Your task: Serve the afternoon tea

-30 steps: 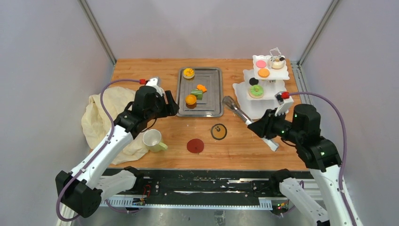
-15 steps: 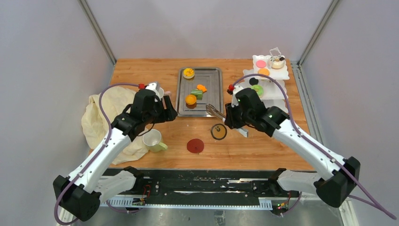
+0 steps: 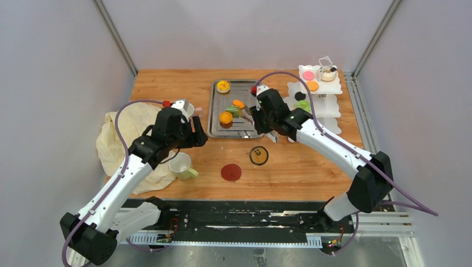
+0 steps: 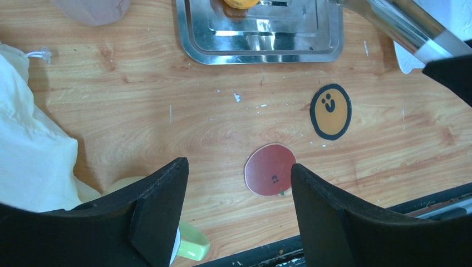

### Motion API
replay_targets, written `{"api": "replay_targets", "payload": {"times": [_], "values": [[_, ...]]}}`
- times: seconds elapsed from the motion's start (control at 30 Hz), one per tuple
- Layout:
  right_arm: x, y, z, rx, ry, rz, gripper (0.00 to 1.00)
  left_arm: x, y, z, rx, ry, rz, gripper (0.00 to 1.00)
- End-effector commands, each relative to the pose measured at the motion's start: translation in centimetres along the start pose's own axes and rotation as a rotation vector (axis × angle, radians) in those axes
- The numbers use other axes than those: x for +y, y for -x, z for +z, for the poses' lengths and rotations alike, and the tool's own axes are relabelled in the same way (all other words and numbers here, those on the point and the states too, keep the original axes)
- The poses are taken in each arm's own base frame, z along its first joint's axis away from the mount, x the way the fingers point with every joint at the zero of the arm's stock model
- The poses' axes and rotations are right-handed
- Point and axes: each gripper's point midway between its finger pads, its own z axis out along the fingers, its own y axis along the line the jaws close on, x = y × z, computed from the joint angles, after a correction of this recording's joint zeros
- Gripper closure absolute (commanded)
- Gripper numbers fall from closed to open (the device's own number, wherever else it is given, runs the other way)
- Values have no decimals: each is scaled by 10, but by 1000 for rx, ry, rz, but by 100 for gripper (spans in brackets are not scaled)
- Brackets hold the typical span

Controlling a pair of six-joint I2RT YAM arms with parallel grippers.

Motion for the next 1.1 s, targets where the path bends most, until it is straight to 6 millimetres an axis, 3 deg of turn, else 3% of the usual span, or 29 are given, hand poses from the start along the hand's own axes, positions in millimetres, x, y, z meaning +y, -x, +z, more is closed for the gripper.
{"api": "replay_targets", "payload": {"times": [0.0,0.7,1.07], "values": [[-3,29,10,-62,-25,-16,63,1,0,-1,3,-11,37,28],[-11,20,78,40,-7,3,58,-4,6,14,5,-31,92,28],[-8,22,92,41,14,-5,55,-5,5,21,16,-34,90,28]]}}
